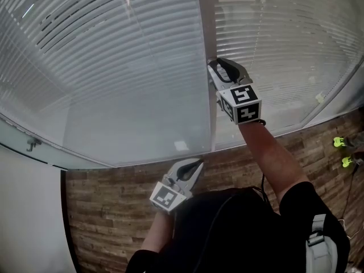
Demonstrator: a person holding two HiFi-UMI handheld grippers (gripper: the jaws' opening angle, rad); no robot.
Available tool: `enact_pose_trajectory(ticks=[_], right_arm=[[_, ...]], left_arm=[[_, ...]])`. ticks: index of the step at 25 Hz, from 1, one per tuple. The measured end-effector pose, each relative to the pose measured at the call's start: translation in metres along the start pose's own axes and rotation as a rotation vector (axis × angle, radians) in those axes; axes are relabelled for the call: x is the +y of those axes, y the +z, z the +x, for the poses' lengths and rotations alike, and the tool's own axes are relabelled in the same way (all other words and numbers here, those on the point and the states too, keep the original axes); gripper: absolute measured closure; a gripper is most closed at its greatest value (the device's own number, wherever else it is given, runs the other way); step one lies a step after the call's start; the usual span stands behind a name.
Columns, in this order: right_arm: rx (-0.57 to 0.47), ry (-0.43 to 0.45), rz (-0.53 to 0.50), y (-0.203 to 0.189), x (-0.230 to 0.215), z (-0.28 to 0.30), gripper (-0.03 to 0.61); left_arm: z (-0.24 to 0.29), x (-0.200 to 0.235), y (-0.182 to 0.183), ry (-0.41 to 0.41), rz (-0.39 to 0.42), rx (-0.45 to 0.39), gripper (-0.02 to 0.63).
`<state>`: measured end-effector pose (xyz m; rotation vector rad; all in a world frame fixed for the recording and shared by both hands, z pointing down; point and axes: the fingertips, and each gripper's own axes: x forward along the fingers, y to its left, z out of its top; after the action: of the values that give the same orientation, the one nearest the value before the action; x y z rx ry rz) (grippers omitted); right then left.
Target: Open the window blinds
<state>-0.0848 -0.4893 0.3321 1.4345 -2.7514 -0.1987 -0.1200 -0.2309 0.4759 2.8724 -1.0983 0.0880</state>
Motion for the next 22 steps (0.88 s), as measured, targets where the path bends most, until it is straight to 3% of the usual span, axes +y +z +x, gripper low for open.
enact_pose_trajectory(ticks=[9, 22], right_arm=[[-0.044, 0.015, 0.247, 0.016, -0.006, 0.0, 0.453], [-0.049, 0.025, 0.22, 0.006, -0.002, 0.004, 0.451]], left_arm=[[-0.002, 0.001, 0.013, -0.001, 0.002, 0.007, 0.609], [-0.001, 0.005, 0.001, -0.006, 0.018, 0.002, 0.609]])
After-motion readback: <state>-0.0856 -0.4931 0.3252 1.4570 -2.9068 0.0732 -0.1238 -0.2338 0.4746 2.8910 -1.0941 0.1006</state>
